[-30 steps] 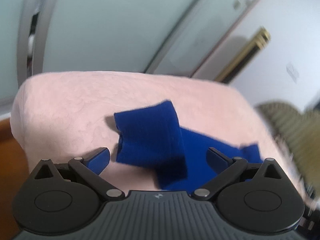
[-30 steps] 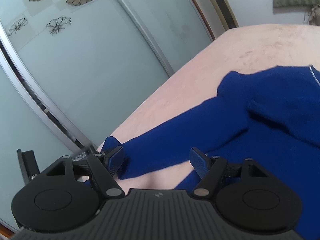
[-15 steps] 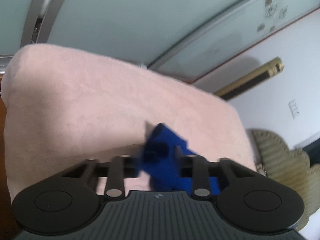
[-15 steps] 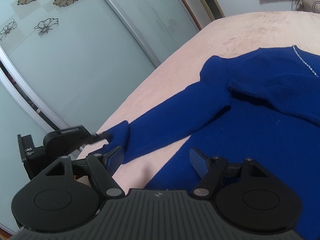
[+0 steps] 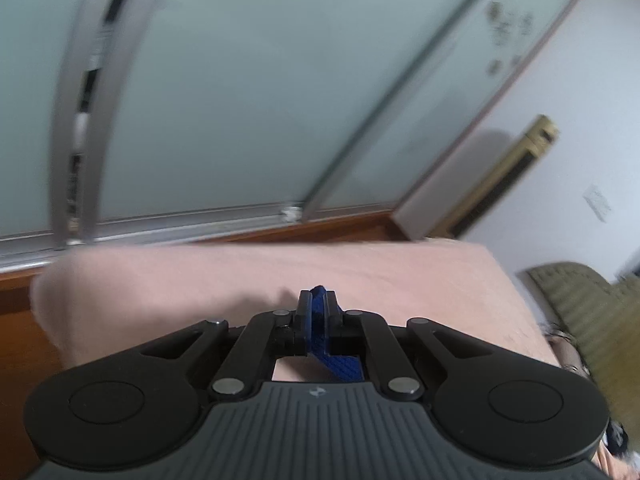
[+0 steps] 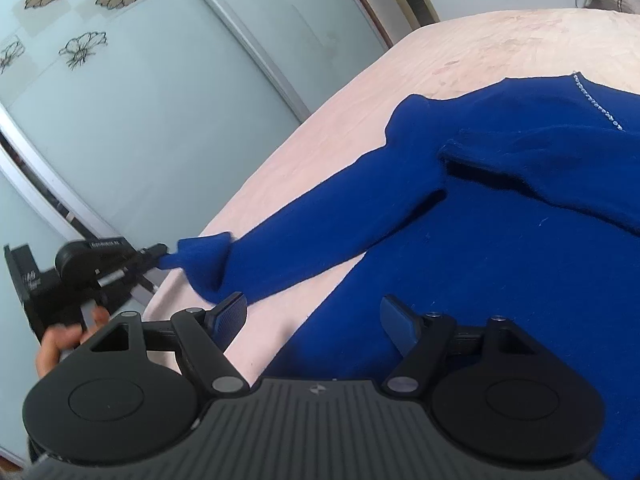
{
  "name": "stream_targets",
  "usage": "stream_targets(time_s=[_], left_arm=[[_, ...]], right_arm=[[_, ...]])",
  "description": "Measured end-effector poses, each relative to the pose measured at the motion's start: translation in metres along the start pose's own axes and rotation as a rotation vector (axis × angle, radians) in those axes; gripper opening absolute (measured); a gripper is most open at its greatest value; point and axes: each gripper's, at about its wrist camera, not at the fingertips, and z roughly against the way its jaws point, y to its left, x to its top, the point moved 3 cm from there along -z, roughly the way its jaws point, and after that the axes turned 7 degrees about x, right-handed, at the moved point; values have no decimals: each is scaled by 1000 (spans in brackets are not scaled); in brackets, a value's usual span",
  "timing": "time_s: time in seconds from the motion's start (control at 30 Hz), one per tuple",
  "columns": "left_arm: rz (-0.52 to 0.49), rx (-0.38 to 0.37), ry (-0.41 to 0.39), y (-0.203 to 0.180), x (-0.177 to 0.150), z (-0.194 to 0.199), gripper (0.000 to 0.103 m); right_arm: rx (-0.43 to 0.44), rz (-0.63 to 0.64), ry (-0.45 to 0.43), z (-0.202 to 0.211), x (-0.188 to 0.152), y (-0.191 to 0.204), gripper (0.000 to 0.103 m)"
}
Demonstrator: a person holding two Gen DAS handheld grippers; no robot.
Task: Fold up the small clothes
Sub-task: 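Lift the held sleeve with the left gripper and carry it over the sweater body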
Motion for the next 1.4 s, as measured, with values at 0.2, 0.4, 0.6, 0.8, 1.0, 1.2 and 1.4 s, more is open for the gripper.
stream_targets(time_s=[0.2, 0.4, 0.6, 0.8, 1.0, 1.2, 1.4], left_arm=[[67, 134, 103, 44, 4, -1, 13], [65, -69, 200, 30, -22, 12, 91], [104, -195, 288, 3, -39, -9, 94], [137, -168, 213, -4, -27, -27, 29], [35, -110, 222, -13, -27, -25, 6], [-222, -125, -48, -71, -12, 24, 6], [-278, -82, -207, -126, 34, 29, 6]], right_arm=[[3, -16, 6, -2, -3, -3, 79], [4, 2, 21, -6, -5, 2, 79], [-8, -8, 11, -1, -7, -1, 79], [-1, -5, 8, 1, -9, -2, 80], [-16, -3, 7, 5, -9, -3, 80], [-58, -10, -22, 22, -8, -14, 80], [-113, -54, -68, 50, -12, -37, 80]])
